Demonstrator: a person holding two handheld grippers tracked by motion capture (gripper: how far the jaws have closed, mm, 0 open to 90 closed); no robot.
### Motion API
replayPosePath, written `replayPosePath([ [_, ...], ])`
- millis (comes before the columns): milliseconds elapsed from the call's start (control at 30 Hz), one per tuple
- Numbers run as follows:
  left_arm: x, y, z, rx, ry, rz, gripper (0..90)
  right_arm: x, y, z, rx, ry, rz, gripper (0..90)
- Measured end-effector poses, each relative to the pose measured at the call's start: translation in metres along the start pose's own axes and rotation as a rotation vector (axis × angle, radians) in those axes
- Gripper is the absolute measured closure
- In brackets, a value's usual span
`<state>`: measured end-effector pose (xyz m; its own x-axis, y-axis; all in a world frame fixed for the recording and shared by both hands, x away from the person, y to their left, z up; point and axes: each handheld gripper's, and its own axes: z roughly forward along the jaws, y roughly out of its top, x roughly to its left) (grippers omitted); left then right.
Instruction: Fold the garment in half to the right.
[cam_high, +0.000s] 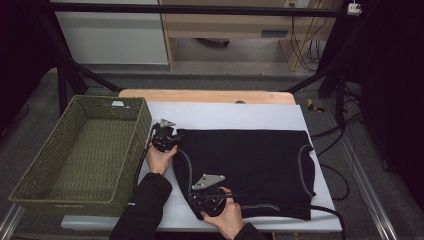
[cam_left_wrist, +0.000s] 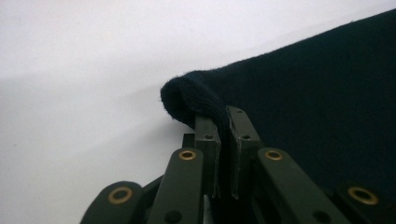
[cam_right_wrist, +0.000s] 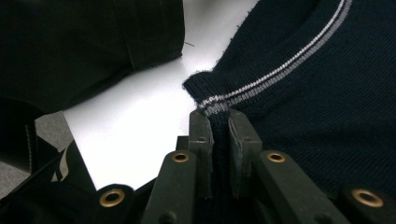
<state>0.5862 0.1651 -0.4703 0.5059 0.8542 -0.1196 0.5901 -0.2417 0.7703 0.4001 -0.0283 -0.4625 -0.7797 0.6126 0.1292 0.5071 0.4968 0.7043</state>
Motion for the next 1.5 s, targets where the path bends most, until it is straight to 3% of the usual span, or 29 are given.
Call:
replayPosePath([
  [700, -0.008, 0.023, -0.030, -0.055, -0.006, 0.034, 84.2, -0.001, 0.012, -0.024, -0.059, 0.032, 0.004, 82.1],
  [933, -0.009, 0.030, -0.038, -0.050, -0.003, 0.037, 84.2, -0.004, 0.019, -0.034, -0.096, 0.049, 0.014, 82.1],
  [1167, -0.015, 0.039, -0.046, -0.075, 0.002, 0.056, 84.3, -0.005, 0.023, -0.039, -0.114, 0.056, 0.022, 82.1],
  [1500, -0.013, 0.050, -0.060, -0.097, 0.012, 0.059, 84.3, -0.005, 0.028, -0.043, -0.142, 0.078, 0.026, 82.1],
])
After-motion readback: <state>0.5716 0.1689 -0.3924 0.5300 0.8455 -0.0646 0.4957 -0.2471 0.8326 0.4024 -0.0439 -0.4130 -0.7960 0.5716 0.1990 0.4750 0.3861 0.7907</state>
